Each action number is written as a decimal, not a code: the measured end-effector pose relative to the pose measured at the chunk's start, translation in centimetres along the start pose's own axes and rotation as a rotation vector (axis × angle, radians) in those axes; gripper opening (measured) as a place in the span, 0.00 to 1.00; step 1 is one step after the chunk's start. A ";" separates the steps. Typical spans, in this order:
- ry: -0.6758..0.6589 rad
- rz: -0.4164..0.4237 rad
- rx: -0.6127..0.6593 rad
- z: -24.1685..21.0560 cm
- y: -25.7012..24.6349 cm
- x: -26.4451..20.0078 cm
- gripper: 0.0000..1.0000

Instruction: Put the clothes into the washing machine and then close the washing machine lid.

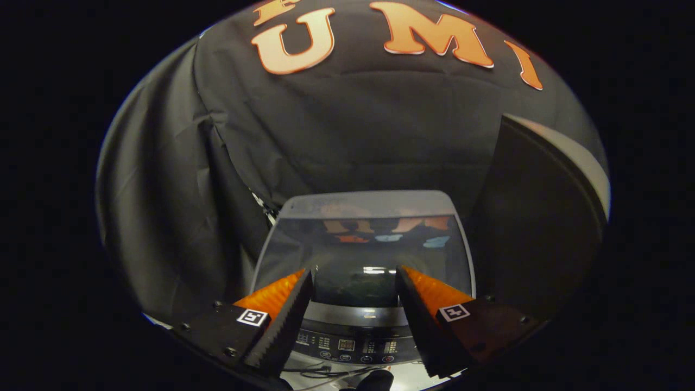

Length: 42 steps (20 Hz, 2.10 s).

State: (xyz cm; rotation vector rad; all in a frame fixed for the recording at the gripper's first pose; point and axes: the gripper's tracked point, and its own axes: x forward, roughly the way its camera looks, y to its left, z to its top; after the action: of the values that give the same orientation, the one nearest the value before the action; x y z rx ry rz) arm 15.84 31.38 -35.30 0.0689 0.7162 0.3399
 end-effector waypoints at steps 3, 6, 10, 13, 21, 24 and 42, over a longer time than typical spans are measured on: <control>-0.106 0.016 -0.030 5.4 0.1 -4.6 0.99; -0.231 0.008 -0.052 10.9 -0.7 -11.1 0.98; -0.381 -0.041 -0.089 17.6 -2.8 -19.3 0.98; -0.486 -0.084 -0.121 20.7 -5.6 -24.6 0.98; -0.590 -0.205 -0.090 20.3 -14.8 -33.8 0.98; -0.609 -0.245 -0.070 19.8 -18.1 -35.8 0.98; -0.689 -0.322 -0.067 19.0 -26.7 -40.0 0.98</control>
State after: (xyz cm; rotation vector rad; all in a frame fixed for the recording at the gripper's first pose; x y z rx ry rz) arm 7.72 -5.95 -0.39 0.0042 0.0273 0.0180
